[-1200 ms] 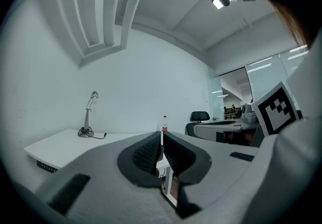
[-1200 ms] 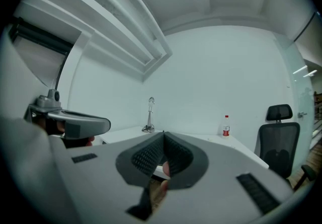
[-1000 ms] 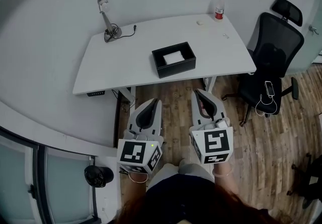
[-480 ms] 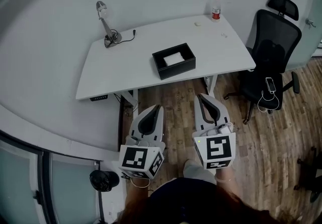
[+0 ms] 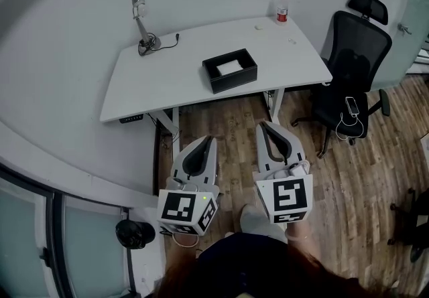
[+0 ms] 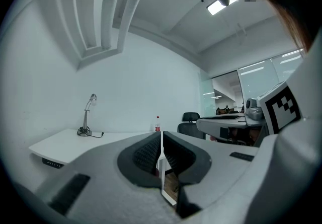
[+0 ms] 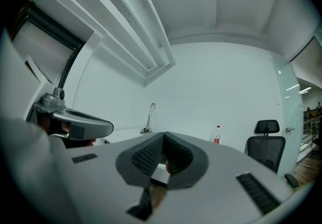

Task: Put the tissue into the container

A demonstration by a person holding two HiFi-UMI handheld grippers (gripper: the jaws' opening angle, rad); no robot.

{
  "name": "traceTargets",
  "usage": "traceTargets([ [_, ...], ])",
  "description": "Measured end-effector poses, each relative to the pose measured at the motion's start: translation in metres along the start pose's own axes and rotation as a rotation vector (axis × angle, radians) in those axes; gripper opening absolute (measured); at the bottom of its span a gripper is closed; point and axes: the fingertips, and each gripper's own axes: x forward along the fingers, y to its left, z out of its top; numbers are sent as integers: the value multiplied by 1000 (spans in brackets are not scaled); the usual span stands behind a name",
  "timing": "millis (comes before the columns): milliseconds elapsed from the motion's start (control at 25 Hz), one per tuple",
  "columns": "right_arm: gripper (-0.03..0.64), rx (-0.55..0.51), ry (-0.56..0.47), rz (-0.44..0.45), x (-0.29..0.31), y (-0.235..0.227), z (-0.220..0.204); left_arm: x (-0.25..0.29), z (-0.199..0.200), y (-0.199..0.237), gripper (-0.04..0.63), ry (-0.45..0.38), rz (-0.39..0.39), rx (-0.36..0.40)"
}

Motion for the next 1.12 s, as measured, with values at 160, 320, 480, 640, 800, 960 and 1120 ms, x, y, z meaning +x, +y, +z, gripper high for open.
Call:
traceTargets([
  [160, 20, -21, 5, 1, -20, 10, 4, -18, -1, -7, 34, -8, 0, -9],
  [320, 20, -24, 2, -1, -36, 16, 4, -34, -3, -15, 34, -16, 1, -21],
  [480, 20, -17, -1, 11, -54, 26, 6, -52, -4, -21, 34, -21, 9, -29],
  [640, 20, 12, -15, 18, -72, 34, 9, -69, -4, -26, 34, -28, 17, -34],
  [800, 20, -3, -16, 12, -88, 40, 11, -84, -5, -32, 34, -32, 22, -43],
  [960, 20, -22, -21, 15, -104, 47, 13, -97, -6, -39, 34, -36, 22, -48],
  [1120, 20, -38, -32, 13, -118, 56, 16, -111, -6, -42, 34, -42, 26, -50],
])
